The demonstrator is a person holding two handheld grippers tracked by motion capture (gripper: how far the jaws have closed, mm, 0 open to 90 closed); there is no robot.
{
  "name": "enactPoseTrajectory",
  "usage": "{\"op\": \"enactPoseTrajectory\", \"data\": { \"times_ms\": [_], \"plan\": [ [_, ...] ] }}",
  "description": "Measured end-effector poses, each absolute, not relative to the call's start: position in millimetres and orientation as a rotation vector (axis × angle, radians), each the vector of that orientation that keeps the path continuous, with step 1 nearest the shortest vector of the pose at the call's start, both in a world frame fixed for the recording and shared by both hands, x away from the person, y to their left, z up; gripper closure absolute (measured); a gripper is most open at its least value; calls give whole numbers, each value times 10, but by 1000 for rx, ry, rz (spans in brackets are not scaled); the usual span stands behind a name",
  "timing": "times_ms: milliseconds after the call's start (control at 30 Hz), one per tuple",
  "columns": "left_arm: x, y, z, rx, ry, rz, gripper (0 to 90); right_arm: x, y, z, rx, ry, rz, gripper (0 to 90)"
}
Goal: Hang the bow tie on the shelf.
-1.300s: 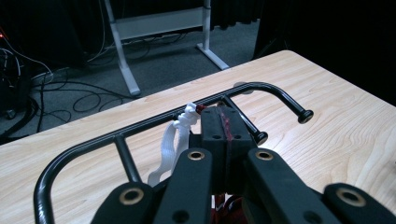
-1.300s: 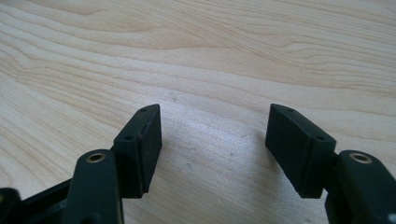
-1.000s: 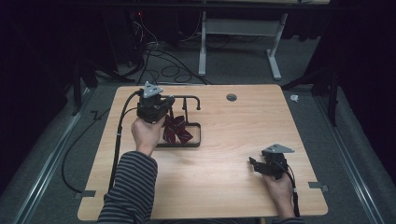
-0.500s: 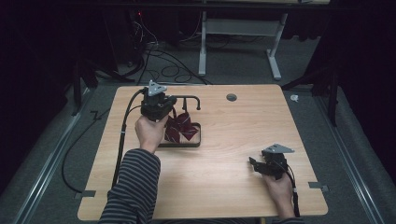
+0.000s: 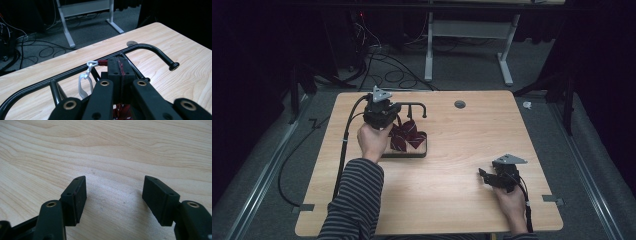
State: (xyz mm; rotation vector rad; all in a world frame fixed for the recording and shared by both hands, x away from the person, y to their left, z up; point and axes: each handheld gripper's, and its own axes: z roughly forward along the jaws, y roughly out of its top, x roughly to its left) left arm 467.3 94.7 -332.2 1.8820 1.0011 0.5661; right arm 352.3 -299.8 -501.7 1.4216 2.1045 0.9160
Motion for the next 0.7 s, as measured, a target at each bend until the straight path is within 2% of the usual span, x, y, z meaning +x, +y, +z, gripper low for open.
{"op": "enactPoseTrajectory", "data": {
  "times_ms": [700],
  "plan": [
    [4683, 994, -3309, 1885, 1012, 543, 867, 3524, -2999, -5017, 1421, 2104, 917, 376]
  ]
}}
